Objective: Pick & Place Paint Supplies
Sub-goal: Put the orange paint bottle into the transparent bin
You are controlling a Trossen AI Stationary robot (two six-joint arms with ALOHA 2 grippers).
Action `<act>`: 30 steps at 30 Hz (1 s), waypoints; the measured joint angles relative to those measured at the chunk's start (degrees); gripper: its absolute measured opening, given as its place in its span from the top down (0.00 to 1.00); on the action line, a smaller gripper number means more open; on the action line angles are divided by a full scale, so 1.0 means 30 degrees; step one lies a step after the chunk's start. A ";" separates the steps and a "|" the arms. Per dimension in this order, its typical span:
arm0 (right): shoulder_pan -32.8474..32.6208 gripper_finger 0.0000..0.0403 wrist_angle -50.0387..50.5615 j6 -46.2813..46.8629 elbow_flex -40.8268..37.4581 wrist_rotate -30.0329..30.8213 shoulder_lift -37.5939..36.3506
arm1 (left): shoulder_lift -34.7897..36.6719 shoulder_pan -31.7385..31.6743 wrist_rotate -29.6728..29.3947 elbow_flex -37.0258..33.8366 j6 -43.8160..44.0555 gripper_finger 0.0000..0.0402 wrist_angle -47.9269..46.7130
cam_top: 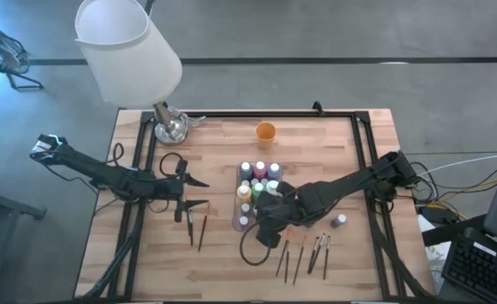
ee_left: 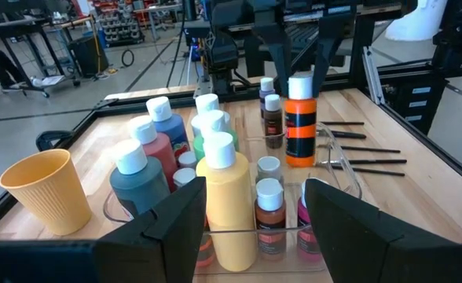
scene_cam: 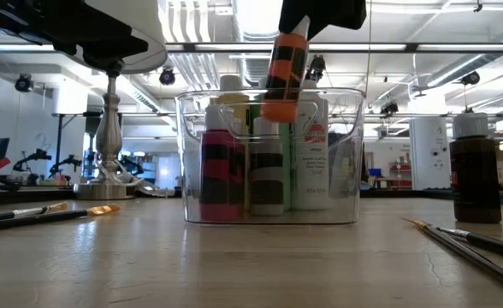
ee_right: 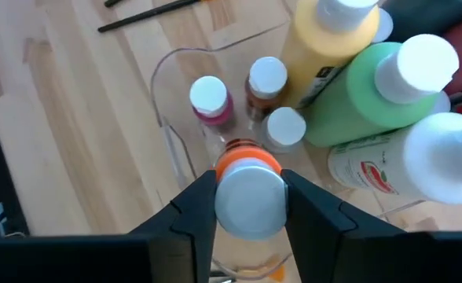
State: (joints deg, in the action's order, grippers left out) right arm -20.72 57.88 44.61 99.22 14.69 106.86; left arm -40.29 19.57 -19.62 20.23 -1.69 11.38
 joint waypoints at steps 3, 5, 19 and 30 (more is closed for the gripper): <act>0.0003 0.69 -0.0757 0.0011 -0.0174 -0.0003 0.0186 | 0.0000 0.0000 -0.0004 0.0000 0.0007 0.45 -0.0007; 0.0003 0.70 -0.0958 -0.0119 -0.0262 -0.0031 0.0354 | 0.0000 0.0000 -0.0001 -0.0005 0.0007 0.45 -0.0007; 0.0003 0.70 -0.1367 -0.0351 -0.0252 -0.0129 0.2530 | 0.0007 0.0000 0.0002 -0.0007 0.0065 0.45 -0.0284; 0.0105 0.68 -0.1737 -0.0448 -0.0198 -0.0179 0.4125 | 0.0007 0.0000 0.0002 -0.0007 0.0073 0.45 -0.0300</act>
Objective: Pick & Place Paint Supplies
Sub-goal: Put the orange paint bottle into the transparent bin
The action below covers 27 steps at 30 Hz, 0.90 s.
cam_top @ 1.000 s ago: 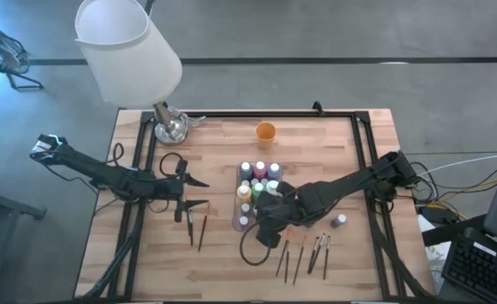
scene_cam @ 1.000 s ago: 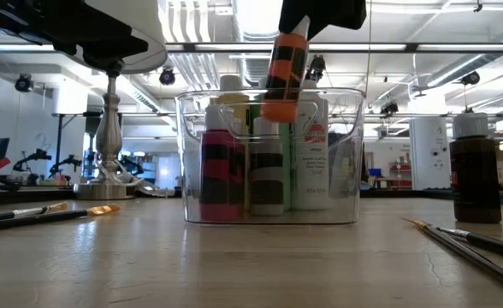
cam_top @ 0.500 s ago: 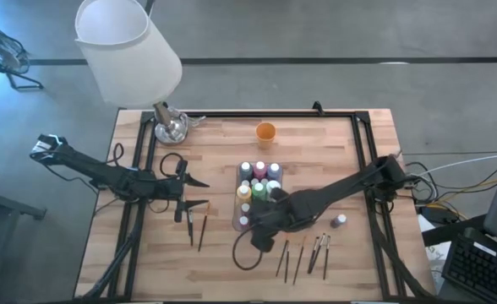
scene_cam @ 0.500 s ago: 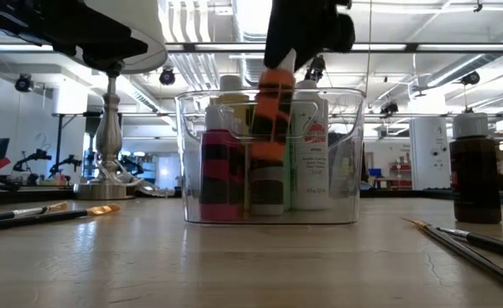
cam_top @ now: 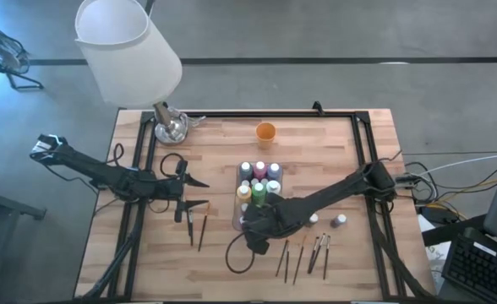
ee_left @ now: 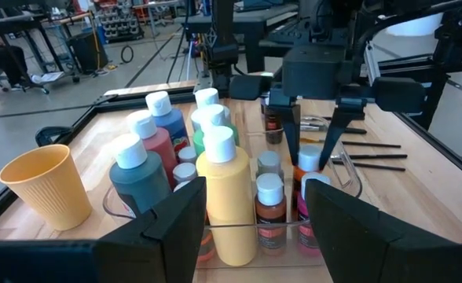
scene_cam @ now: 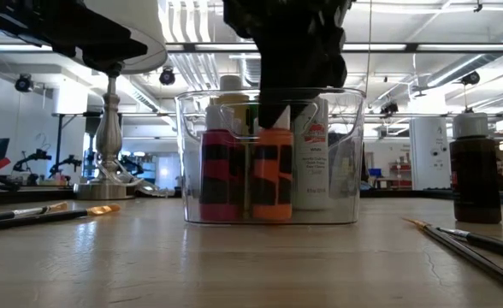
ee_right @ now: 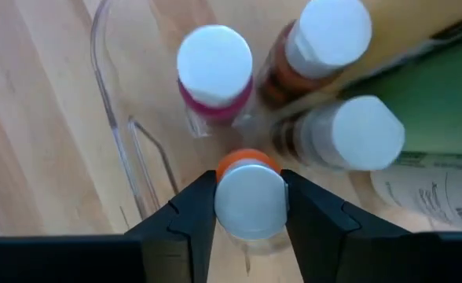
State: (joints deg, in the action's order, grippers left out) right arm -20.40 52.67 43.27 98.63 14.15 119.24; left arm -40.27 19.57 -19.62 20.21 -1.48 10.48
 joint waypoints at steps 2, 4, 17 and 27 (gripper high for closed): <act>0.0042 0.68 -0.0246 -0.0086 0.0015 0.0139 0.0129 | 0.0000 0.0000 0.0000 0.0000 0.0000 0.45 -0.0013; 0.0092 0.70 -0.0390 -0.0283 0.0015 0.0124 0.0139 | 0.0000 0.0000 0.0000 0.0000 0.0000 0.45 -0.0006; 0.0204 0.61 -0.0489 -0.0436 -0.0044 -0.0228 0.0088 | 0.0000 0.0000 0.0000 0.0000 0.0000 0.45 -0.0013; 0.0211 0.55 -0.0355 -0.0649 -0.0051 -0.0603 0.0074 | 0.0000 0.0000 0.0000 0.0000 0.0000 0.45 -0.0013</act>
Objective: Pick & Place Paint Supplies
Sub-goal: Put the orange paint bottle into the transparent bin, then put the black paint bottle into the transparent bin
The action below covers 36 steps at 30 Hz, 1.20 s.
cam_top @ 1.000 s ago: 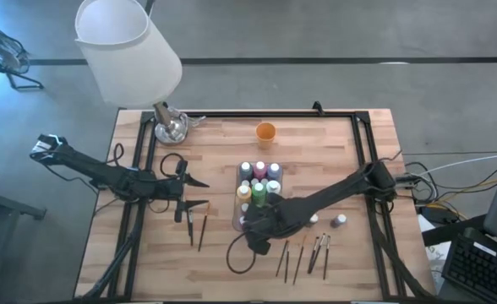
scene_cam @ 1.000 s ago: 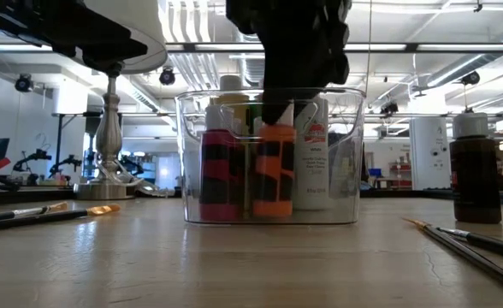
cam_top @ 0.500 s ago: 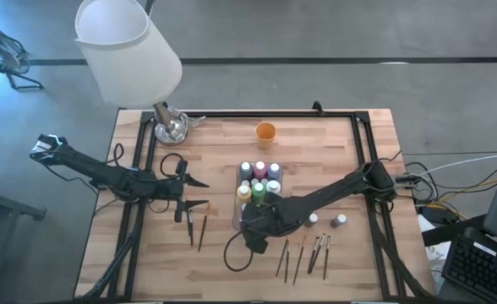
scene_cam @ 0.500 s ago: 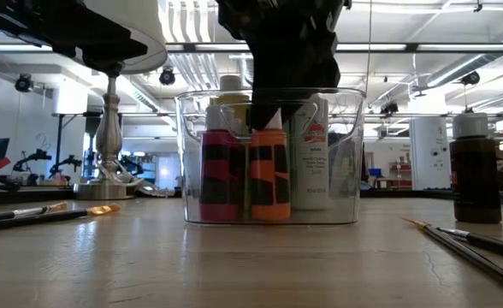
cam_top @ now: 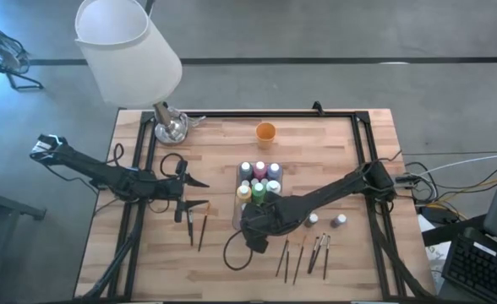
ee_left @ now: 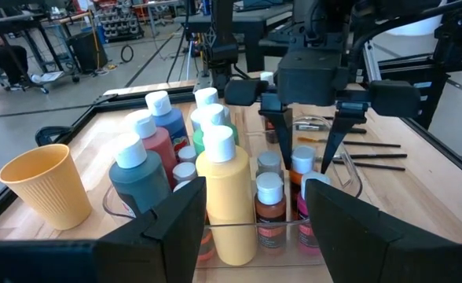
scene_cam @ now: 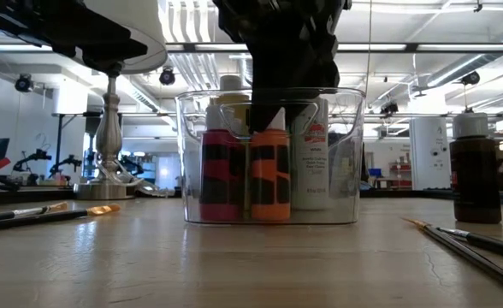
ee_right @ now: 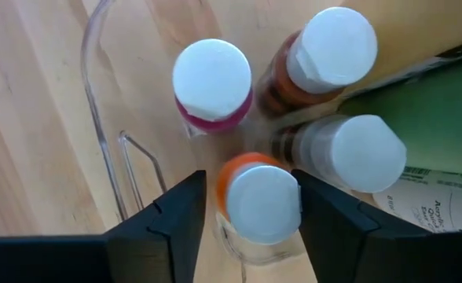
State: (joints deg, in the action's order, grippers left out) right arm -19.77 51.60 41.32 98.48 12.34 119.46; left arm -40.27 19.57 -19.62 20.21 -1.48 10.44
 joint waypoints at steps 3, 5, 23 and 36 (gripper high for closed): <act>0.0000 0.54 0.0404 0.0014 0.0087 -0.0045 -0.0015 | 0.0000 0.0000 0.0005 0.0000 0.0000 0.45 0.0000; 0.0000 0.54 0.0687 0.0028 0.0199 -0.0107 -0.0015 | 0.0000 0.0000 0.0000 0.0000 0.0000 0.45 0.0000; -0.0196 0.52 0.1557 0.0028 0.0415 -0.0295 -0.1930 | 0.0007 0.0007 0.0004 0.0000 0.0000 0.45 -0.0120; -0.1397 0.58 0.9151 0.3563 0.0368 -0.0021 -0.5851 | 0.0007 0.0007 0.0006 -0.0007 0.0000 0.45 -0.0110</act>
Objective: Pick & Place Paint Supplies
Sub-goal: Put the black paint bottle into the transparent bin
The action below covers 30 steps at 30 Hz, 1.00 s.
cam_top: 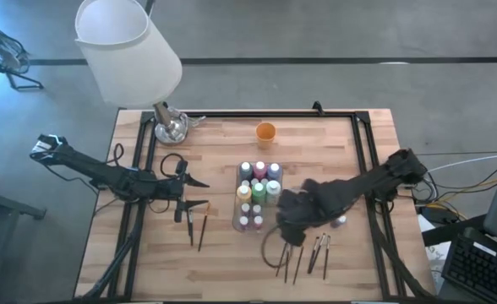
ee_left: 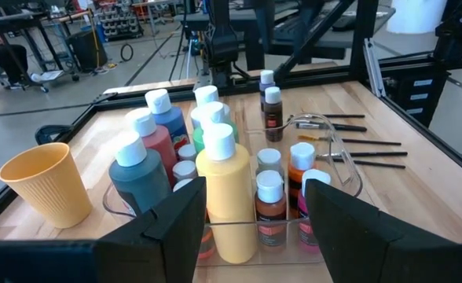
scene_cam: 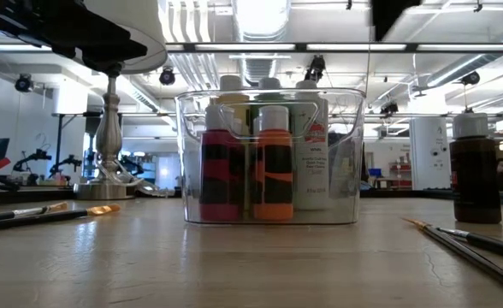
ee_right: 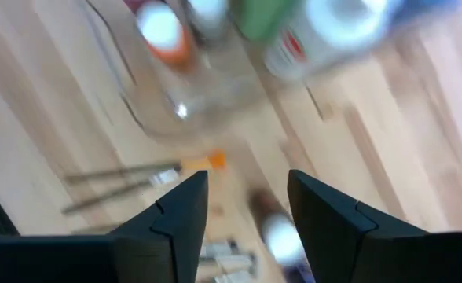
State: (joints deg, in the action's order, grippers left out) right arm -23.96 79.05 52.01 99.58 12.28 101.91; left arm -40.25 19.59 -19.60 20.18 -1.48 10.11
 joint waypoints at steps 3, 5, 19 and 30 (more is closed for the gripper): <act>-0.0730 0.59 0.1195 0.1458 -0.0322 0.0975 -0.0649 | 0.0000 0.0000 -0.0006 0.0005 0.0000 0.45 0.0001; -0.1115 0.60 0.1287 0.2209 -0.0671 0.1342 -0.1052 | 0.0000 0.0000 0.0001 0.0004 0.0000 0.45 0.0001; -0.2049 0.45 0.0933 0.5174 -0.4712 0.1323 -0.2206 | 0.0000 0.0000 0.0001 0.0000 0.0146 0.45 -0.0087; -0.2056 0.39 -0.1025 0.5012 -0.7080 0.0011 -0.2314 | 0.0000 0.0000 0.0001 0.0002 0.0149 0.45 -0.0138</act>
State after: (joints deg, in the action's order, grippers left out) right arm -30.13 75.98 67.05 78.34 12.32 94.97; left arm -40.25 19.59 -19.59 20.19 -1.03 9.69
